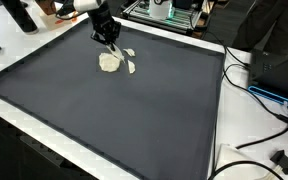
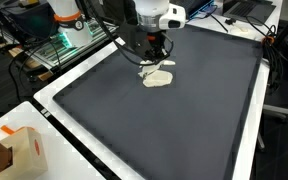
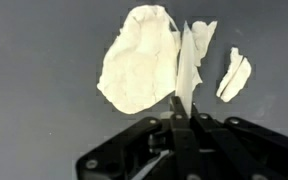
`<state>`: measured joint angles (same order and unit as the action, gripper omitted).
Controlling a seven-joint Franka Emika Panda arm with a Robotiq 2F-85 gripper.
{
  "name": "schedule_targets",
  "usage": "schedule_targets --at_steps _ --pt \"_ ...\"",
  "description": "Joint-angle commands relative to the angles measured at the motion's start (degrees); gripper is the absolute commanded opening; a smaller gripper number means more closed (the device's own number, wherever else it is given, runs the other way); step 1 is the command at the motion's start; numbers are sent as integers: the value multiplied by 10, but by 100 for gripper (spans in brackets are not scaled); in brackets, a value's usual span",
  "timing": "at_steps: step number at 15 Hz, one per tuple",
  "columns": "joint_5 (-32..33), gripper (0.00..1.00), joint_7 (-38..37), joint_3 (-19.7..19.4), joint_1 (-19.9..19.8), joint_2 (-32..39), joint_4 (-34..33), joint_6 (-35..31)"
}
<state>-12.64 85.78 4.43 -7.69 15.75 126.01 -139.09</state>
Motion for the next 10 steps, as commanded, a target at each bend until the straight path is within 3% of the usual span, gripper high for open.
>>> schedule_targets --at_steps 1,10 --pt "-12 1 -60 1 12 -33 14 15" --pt "-11 1 -242 -4 41 -110 13 70"
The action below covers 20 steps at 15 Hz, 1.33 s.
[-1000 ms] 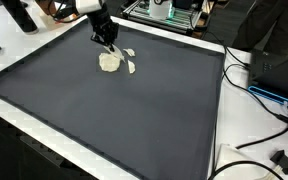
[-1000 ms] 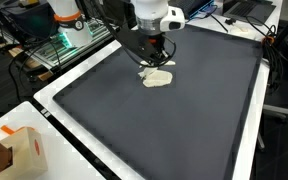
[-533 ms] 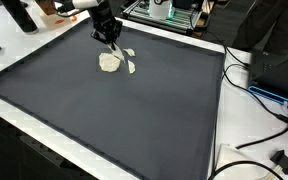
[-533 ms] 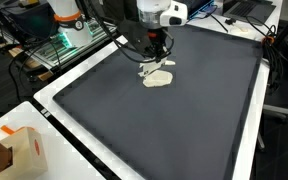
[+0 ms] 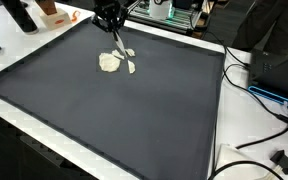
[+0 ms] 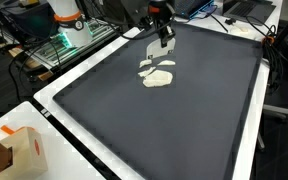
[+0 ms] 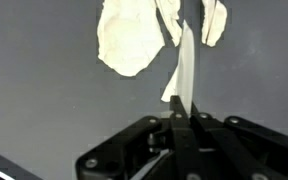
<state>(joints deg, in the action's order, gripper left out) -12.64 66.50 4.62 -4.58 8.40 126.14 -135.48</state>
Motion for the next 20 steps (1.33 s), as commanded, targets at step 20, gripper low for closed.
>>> schedule_targets --at_steps 20 --pt "-21 1 -460 -24 36 -111 1 114"
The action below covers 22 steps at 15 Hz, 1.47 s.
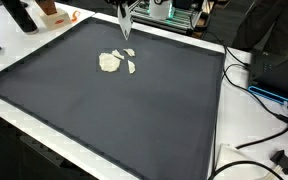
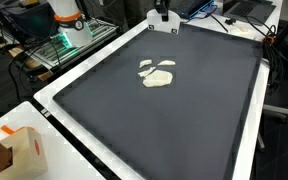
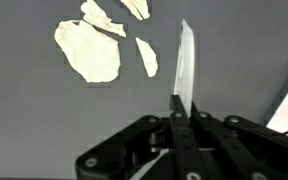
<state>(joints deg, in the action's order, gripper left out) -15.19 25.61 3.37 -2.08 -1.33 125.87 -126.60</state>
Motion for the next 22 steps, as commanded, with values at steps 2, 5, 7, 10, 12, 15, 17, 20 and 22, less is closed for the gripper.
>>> schedule_targets --at_steps 2,5,7,10,12,15,17,20,22 --pt "4 1 -83 -12 11 -18 6 33" --pt "3 1 -121 -14 11 -24 9 36" --pt "-2 1 -138 -16 10 -31 14 34" --pt "-4 1 -158 -18 11 -41 20 29" --pt "-1 1 -173 -19 11 -47 24 26" --pt "1 4 -162 -20 12 -31 7 24" --pt "2 4 -165 -21 12 -33 8 24" --pt "-13 1 -148 -24 11 -25 3 27" --pt "-55 1 -99 -34 9 -8 -6 36"
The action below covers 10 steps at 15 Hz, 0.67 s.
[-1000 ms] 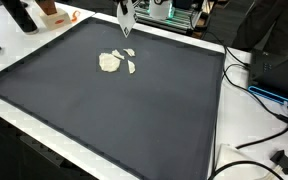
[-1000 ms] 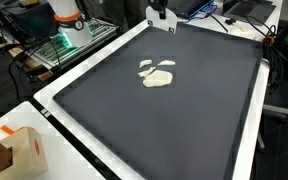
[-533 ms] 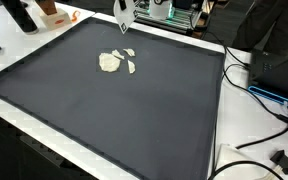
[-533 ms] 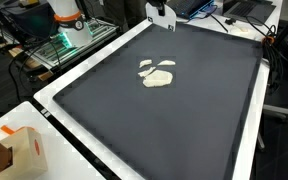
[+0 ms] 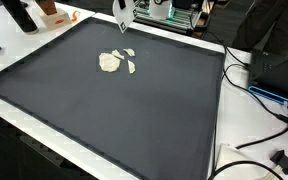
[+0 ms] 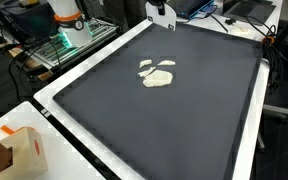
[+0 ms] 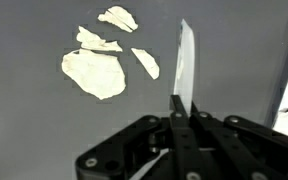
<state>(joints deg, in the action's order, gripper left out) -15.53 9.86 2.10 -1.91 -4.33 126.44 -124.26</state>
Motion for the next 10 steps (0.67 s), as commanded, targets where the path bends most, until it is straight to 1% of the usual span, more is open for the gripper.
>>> schedule_targets --at_steps 1,4,6,7,10 --pt "-80 1 94 -26 6 28 -12 14" --pt "-159 1 202 -38 -2 52 -19 33" --pt "-181 1 248 -42 -8 70 -25 48" --pt "-193 1 289 -43 -12 80 -31 64" --pt "-200 1 361 -43 -23 111 -47 89"
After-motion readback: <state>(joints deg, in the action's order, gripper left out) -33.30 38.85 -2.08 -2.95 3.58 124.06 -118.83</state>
